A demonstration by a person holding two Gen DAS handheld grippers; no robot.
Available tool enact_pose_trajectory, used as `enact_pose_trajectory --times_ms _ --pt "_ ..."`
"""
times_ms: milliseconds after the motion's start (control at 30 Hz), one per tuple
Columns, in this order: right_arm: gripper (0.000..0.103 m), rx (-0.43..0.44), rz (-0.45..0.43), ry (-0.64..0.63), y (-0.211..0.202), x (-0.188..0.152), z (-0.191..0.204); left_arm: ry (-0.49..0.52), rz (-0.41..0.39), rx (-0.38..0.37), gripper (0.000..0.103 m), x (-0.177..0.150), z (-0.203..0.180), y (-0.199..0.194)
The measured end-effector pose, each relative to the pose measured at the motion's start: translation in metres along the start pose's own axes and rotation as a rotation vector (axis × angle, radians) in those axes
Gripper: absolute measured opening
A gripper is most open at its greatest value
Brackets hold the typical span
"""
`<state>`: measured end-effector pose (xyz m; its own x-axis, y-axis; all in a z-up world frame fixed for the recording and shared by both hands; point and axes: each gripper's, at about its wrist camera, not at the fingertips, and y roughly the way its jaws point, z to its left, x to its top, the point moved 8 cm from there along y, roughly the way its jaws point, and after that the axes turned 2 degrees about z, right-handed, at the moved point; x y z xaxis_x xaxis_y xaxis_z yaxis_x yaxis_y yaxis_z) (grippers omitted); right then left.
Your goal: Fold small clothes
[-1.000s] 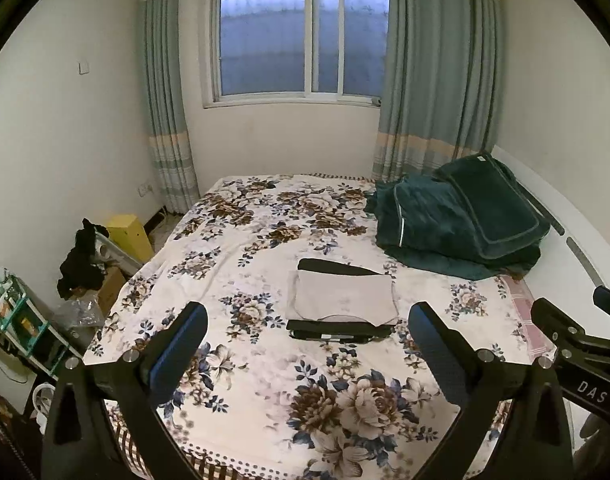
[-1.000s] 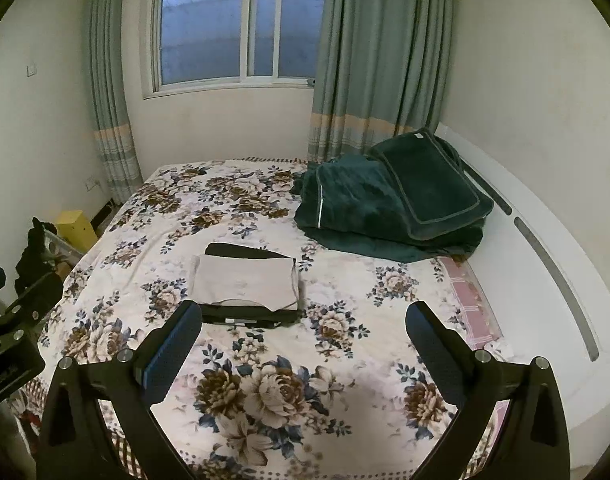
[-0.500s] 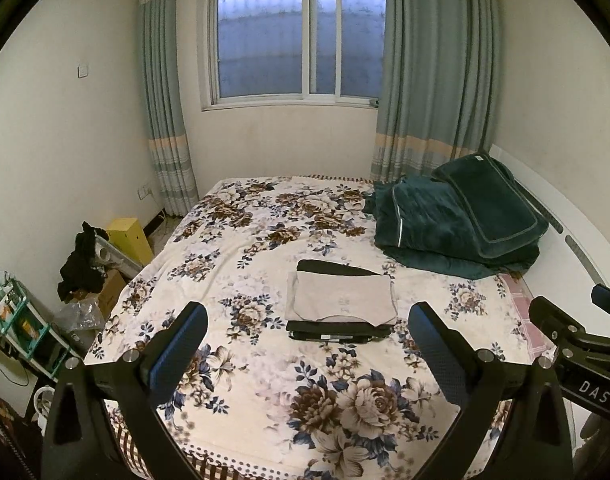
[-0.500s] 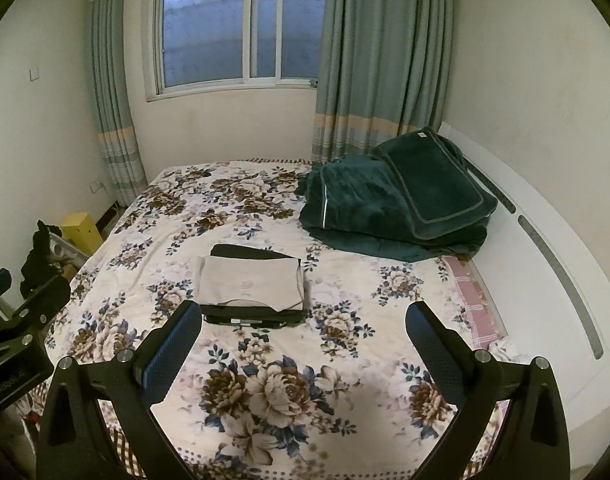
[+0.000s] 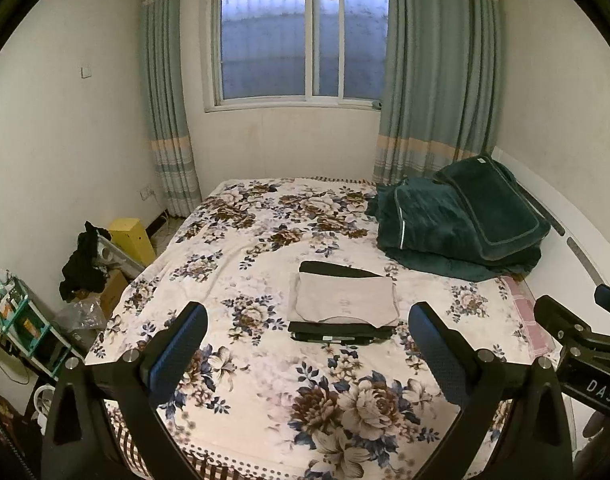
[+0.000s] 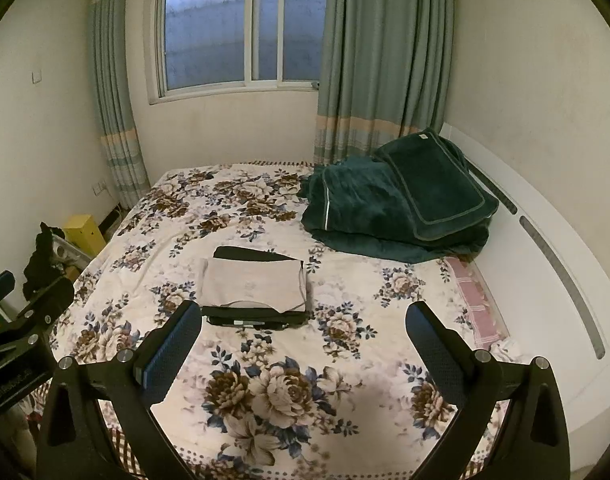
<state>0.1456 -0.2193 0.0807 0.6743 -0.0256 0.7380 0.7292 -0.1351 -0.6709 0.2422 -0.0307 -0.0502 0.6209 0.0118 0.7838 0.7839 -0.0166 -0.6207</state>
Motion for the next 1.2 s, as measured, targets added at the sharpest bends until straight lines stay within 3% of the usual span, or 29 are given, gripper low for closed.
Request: enact_pose_trajectory --times_ms 1200 --pt "0.103 0.009 -0.029 0.020 -0.005 0.001 0.009 0.002 -0.017 0.006 0.103 0.016 -0.001 0.002"
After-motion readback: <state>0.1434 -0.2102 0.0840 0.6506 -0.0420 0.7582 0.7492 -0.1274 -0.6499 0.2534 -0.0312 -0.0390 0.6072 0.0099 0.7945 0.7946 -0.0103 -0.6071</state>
